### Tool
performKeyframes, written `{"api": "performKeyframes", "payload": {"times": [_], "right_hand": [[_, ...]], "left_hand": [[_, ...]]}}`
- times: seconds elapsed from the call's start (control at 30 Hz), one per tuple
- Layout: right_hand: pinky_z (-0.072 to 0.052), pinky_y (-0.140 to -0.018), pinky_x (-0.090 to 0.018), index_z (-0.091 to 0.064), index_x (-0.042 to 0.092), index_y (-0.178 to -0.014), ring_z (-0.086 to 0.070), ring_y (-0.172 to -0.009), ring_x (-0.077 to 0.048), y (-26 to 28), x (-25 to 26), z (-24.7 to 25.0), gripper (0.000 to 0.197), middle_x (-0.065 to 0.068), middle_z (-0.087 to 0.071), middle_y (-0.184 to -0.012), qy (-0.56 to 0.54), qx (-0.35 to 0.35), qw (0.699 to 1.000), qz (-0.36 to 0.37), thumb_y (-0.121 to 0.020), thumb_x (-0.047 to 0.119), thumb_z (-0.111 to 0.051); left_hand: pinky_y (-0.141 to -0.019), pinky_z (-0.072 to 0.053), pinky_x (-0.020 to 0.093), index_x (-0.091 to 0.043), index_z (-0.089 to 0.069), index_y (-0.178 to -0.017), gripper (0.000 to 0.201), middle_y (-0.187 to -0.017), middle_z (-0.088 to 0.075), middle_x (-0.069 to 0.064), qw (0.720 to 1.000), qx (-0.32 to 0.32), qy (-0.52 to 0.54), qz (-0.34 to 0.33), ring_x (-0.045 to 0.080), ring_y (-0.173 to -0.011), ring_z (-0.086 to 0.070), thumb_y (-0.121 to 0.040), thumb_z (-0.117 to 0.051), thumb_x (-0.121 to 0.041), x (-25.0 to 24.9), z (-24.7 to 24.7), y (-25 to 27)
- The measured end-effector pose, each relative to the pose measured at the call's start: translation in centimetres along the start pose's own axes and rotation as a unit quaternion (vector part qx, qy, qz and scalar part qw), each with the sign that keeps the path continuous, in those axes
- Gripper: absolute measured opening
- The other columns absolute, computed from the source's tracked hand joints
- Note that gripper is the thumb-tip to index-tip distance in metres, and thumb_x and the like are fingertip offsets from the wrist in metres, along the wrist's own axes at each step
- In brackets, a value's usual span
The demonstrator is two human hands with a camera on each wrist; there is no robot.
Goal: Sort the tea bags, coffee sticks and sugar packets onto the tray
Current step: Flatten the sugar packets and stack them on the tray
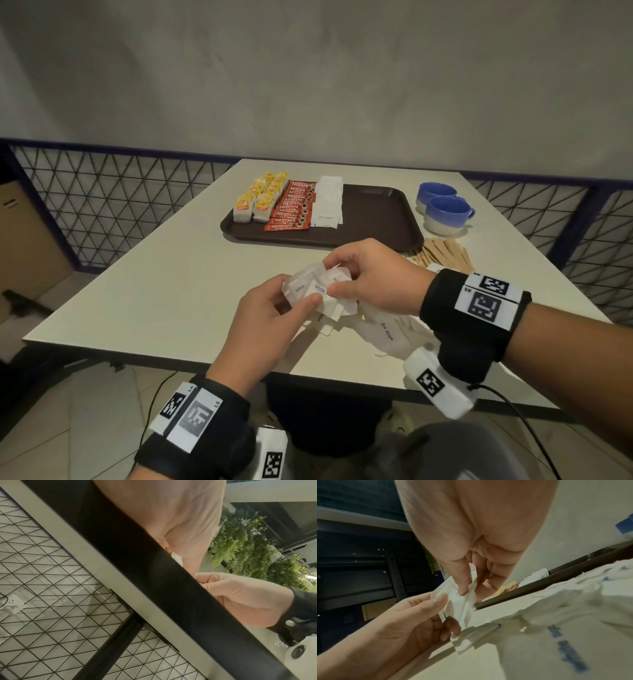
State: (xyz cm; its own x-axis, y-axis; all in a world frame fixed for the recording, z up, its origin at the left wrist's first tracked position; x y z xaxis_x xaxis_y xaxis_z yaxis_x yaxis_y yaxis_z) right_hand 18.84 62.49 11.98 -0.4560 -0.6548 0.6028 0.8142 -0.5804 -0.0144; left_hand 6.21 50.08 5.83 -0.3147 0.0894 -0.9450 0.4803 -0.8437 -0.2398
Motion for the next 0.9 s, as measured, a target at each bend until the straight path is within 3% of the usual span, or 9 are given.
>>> {"api": "performKeyframes", "payload": {"times": [0.1, 0.2, 0.3, 0.4, 0.5, 0.57, 0.7, 0.8, 0.9], "right_hand": [[-0.062, -0.081, -0.036, -0.067, 0.026, -0.125, -0.071, -0.082, -0.019, -0.1, 0.9, 0.1, 0.039, -0.004, -0.074, -0.099, -0.022, -0.007, 1.0, 0.001, -0.088, 0.028, -0.079], [-0.06, -0.075, -0.031, -0.064, 0.017, -0.126, -0.072, -0.078, -0.025, 0.0, 0.9, -0.2, 0.042, -0.011, -0.073, -0.091, -0.194, 0.008, 0.98, -0.048, -0.087, 0.013, -0.079], [-0.061, -0.084, -0.037, -0.068, 0.003, -0.118, -0.074, -0.101, -0.032, 0.2, 0.7, -0.4, 0.029, -0.019, -0.075, -0.109, -0.364, 0.004, 0.927, -0.086, -0.089, -0.001, -0.072], [-0.06, -0.086, -0.037, -0.072, 0.004, -0.112, -0.072, -0.105, -0.032, 0.2, 0.6, 0.2, 0.019, -0.016, -0.075, -0.11, -0.396, -0.033, 0.913, -0.086, -0.094, 0.006, -0.067], [-0.055, -0.081, -0.032, -0.075, 0.012, -0.111, -0.071, -0.103, -0.027, -0.1, 0.3, 1.3, 0.017, -0.007, -0.076, -0.109, -0.386, -0.076, 0.916, -0.082, -0.097, 0.012, -0.065], [-0.056, -0.081, -0.033, -0.074, 0.011, -0.113, -0.069, -0.107, -0.029, -0.2, 0.6, 1.9, 0.018, -0.008, -0.075, -0.112, -0.38, -0.077, 0.92, -0.058, -0.097, 0.012, -0.065], [-0.058, -0.089, -0.047, -0.073, 0.006, -0.116, -0.07, -0.104, -0.033, 0.0, 2.2, 1.7, 0.025, -0.014, -0.074, -0.111, -0.306, -0.026, 0.952, 0.001, -0.091, 0.008, -0.071], [-0.058, -0.094, -0.038, -0.072, 0.02, -0.122, -0.069, -0.103, -0.022, -0.5, 2.7, 0.7, 0.038, -0.005, -0.074, -0.11, -0.116, -0.029, 0.992, 0.04, -0.085, 0.021, -0.081], [-0.052, -0.094, -0.024, -0.067, 0.03, -0.128, -0.062, -0.105, -0.008, -1.1, 2.7, 0.2, 0.048, 0.006, -0.066, -0.113, -0.013, -0.046, 0.998, 0.044, -0.083, 0.037, -0.082]], "left_hand": [[-0.076, -0.061, 0.043, -0.03, -0.073, -0.095, 0.005, -0.086, -0.075, -0.005, 1.0, -0.008, -0.012, -0.016, 0.019, -0.083, -0.071, -0.095, -0.073, -0.036, -0.1, 0.2, -0.1], [-0.067, -0.057, 0.03, -0.028, -0.071, -0.098, 0.008, -0.082, -0.074, -0.007, 1.0, -0.019, 0.005, -0.02, 0.012, -0.075, -0.07, -0.096, -0.07, -0.035, -0.2, 0.5, 0.0], [-0.075, -0.06, 0.046, -0.021, -0.074, -0.099, 0.01, -0.079, -0.07, 0.001, 0.994, -0.017, 0.104, 0.02, 0.016, -0.07, -0.065, -0.095, -0.075, -0.029, 0.6, 0.8, -0.2], [-0.075, -0.056, 0.043, -0.016, -0.075, -0.1, 0.01, -0.075, -0.069, 0.01, 0.979, -0.039, 0.191, 0.056, 0.02, -0.066, -0.059, -0.095, -0.075, -0.024, 1.2, 1.7, -0.5], [-0.059, -0.052, 0.036, -0.016, -0.076, -0.102, 0.012, -0.067, -0.068, 0.016, 0.978, -0.068, 0.19, 0.06, 0.021, -0.057, -0.055, -0.097, -0.071, -0.025, 1.2, 2.4, -0.7], [-0.062, -0.05, 0.04, -0.019, -0.078, -0.1, 0.012, -0.064, -0.067, 0.014, 0.98, -0.067, 0.177, 0.057, 0.024, -0.06, -0.055, -0.097, -0.072, -0.029, 1.4, 2.3, -0.9], [-0.066, -0.051, 0.052, -0.02, -0.08, -0.089, 0.014, -0.063, -0.062, 0.011, 0.981, -0.057, 0.174, 0.063, 0.023, -0.055, -0.053, -0.095, -0.074, -0.031, 1.7, 2.1, -1.1], [-0.061, -0.053, 0.052, -0.018, -0.08, -0.085, 0.019, -0.068, -0.061, 0.013, 0.98, -0.02, 0.187, 0.067, 0.02, -0.054, -0.049, -0.088, -0.076, -0.037, 1.4, 2.1, -0.9], [-0.049, -0.049, 0.032, -0.016, -0.078, -0.075, 0.027, -0.063, -0.053, 0.014, 0.982, 0.001, 0.18, 0.052, 0.02, -0.052, -0.042, -0.08, -0.075, -0.042, 0.9, 2.1, -0.5]]}}
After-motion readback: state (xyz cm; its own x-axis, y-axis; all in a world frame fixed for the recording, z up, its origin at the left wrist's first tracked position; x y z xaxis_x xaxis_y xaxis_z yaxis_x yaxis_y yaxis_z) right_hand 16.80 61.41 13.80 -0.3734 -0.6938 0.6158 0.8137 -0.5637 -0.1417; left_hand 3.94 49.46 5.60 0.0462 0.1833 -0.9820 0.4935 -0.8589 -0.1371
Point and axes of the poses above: each hand's wrist, its own y-axis away from the middle knuckle, its own z-axis out of the back of the hand, x = y × z, the point moved 5 cm from there along -y, towards the middle knuckle
